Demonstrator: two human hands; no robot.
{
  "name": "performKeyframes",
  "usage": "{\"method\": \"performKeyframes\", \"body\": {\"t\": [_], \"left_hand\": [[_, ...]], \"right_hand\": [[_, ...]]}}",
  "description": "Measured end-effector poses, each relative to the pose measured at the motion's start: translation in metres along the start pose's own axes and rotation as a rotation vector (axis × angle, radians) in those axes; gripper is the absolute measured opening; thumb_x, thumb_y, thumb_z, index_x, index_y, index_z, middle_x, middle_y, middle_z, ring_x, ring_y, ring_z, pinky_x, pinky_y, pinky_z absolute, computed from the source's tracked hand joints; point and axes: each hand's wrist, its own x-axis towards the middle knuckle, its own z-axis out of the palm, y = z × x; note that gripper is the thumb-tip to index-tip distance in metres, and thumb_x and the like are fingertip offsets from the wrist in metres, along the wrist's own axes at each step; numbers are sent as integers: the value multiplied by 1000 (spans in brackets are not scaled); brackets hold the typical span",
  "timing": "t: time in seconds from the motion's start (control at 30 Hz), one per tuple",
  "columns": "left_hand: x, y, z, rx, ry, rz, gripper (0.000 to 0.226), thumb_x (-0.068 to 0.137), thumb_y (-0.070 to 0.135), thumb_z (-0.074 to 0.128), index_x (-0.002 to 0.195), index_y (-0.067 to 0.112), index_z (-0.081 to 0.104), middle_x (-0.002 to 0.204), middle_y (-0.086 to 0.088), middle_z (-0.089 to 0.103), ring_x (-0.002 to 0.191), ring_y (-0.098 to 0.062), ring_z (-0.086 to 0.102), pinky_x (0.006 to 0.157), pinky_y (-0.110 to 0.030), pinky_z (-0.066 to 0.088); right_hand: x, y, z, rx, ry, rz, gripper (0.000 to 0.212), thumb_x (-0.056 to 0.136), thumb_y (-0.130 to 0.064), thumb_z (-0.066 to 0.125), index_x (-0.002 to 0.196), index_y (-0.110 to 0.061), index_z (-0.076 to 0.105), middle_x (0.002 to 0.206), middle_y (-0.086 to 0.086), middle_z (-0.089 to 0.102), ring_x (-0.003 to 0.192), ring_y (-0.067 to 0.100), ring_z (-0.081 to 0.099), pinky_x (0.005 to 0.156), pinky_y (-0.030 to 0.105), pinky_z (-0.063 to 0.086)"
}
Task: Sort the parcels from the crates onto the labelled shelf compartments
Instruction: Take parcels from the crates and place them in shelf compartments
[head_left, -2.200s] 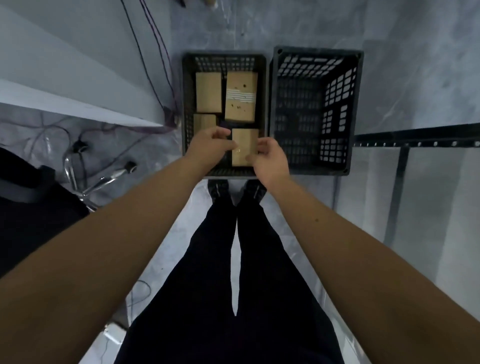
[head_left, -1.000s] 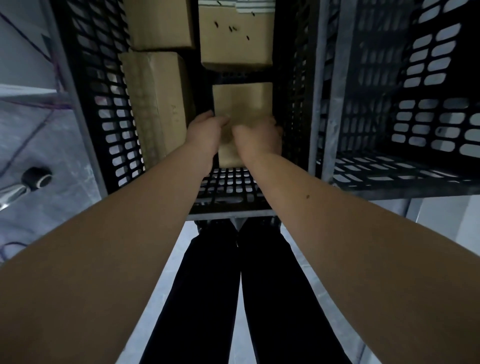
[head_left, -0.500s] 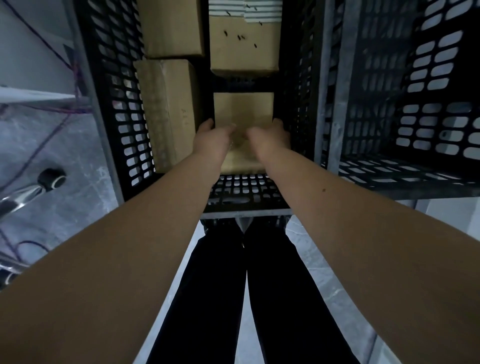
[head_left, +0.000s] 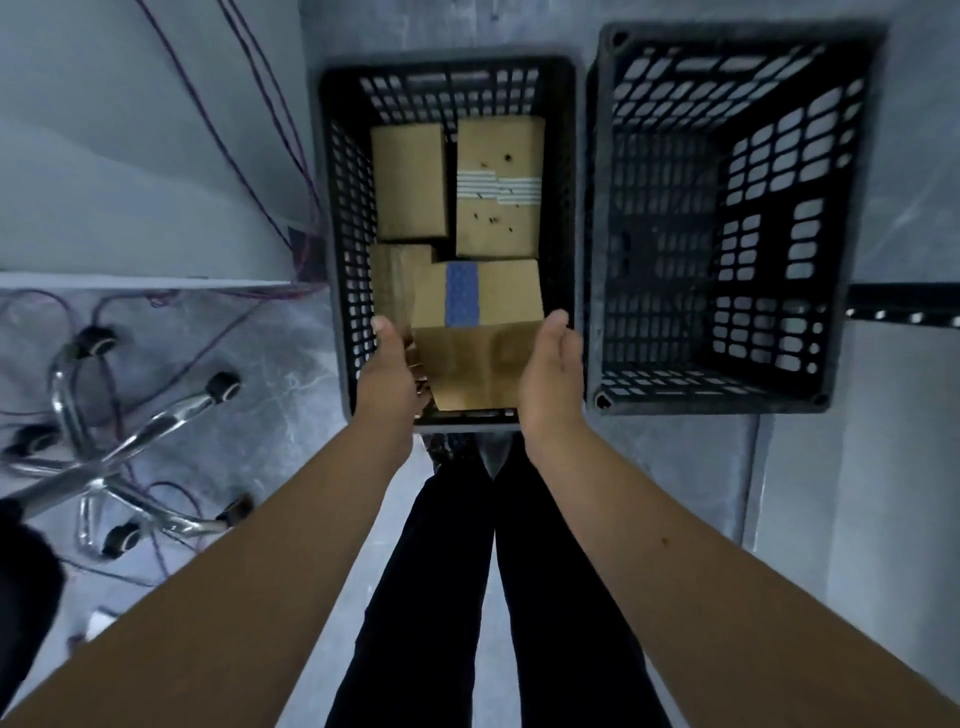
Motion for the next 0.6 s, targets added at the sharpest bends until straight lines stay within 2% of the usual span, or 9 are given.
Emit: {"method": "performKeyframes", "body": {"t": [0.03,0.1,0.13,0.17,0.23,0.33,0.43,0.5,0.6], "left_hand": [[-13,9,-5,-14,3,9,66,101,74,32,125,24,68,115,2,74,103,-16,70,93,-39,59],[-54,40,-16,-35,-20,54,61,104,69,32,120,24,71,107,2,76,99,-17,71,90,-39,59],[-75,58,-19,-40,-45,83,61,105,66,31,116,23,72,106,1,77,100,-20,71,91,-41,59],[-96,75,-22,-41,-66,111,61,107,64,30,110,22,72,105,-1,77,103,-24,72,93,-44,58],[-143,109,-30,-26,-92,187,61,109,61,28,102,19,72,100,-3,78,100,-25,72,95,-46,59],[-207,153,-42,-20,-147,344,62,109,59,28,116,15,72,99,-2,79,92,-20,75,91,-46,62],[-272,197,-54,-27,-204,473,61,108,60,31,134,15,64,109,-3,79,102,-20,77,91,-46,63],[-316,225,-59,-65,-232,534,65,105,64,36,133,13,65,114,-5,79,109,-22,75,95,-46,61],[-379,267,-66,-95,-257,684,68,104,65,34,130,13,70,117,-9,78,114,-26,73,93,-43,60]], "right_hand": [[-12,-13,-5,50,12,30,48,107,-63,22,128,-29,48,114,-8,52,101,10,51,99,33,36],[-42,-49,-20,100,-29,69,82,95,-80,24,148,-22,49,130,-10,54,119,12,51,115,38,35],[-57,-70,-28,129,-47,70,103,80,-92,26,153,-23,47,142,-8,55,130,14,50,121,43,33],[-69,-86,-37,156,-56,72,118,64,-100,27,154,-26,47,149,-6,55,136,16,50,123,46,33],[-85,-115,-58,188,-102,30,130,47,-110,33,148,-31,54,147,-4,59,134,20,54,120,49,37],[-134,-175,-89,225,-156,-92,120,50,-108,44,139,-29,60,136,-2,67,125,21,63,113,51,45],[-203,-243,-119,213,-194,-247,89,79,-91,41,129,-23,69,124,0,75,118,21,69,110,51,50],[-242,-281,-135,202,-212,-335,73,97,-76,34,122,-21,74,115,0,78,111,20,72,108,50,52],[-298,-335,-158,182,-223,-459,70,101,-72,28,111,-22,77,109,0,79,108,19,73,106,52,52]]}}
